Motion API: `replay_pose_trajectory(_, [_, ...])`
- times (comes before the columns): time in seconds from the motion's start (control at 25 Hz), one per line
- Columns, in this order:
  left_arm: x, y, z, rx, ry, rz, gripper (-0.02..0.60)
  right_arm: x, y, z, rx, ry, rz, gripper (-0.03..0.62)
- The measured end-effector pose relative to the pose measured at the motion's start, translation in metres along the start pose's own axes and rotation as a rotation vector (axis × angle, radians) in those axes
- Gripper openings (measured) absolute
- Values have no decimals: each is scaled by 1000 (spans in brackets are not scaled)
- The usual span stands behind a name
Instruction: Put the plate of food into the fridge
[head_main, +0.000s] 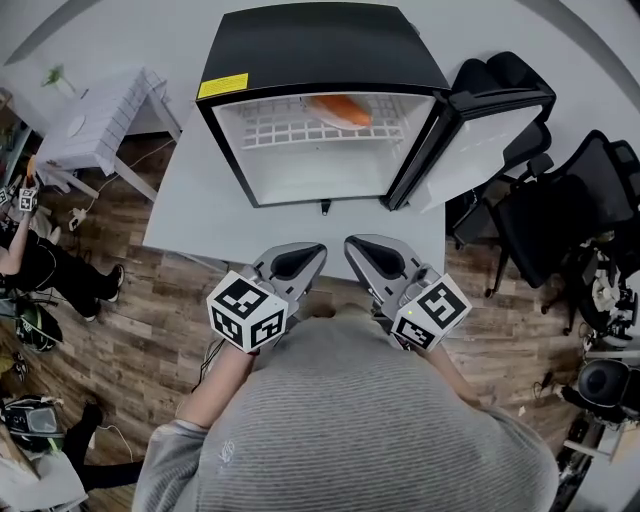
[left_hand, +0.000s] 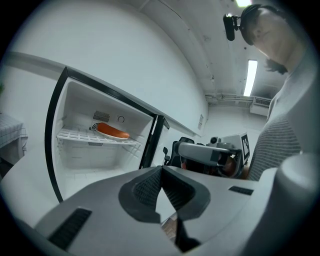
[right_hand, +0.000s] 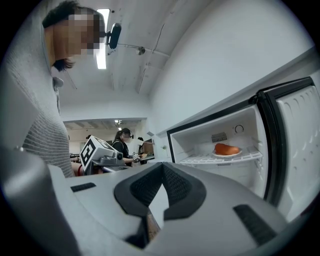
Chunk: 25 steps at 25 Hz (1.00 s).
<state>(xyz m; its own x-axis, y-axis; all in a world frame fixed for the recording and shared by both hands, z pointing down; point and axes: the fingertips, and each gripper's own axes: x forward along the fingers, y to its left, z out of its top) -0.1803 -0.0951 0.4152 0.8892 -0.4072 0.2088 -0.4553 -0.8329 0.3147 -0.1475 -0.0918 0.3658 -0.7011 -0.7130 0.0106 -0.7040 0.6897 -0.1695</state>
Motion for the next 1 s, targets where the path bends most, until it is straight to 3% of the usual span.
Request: replay_pose_trajectory(1.0, [-10,13,0,-28,-15,29,11,18,2,-6,-12,49,18,12])
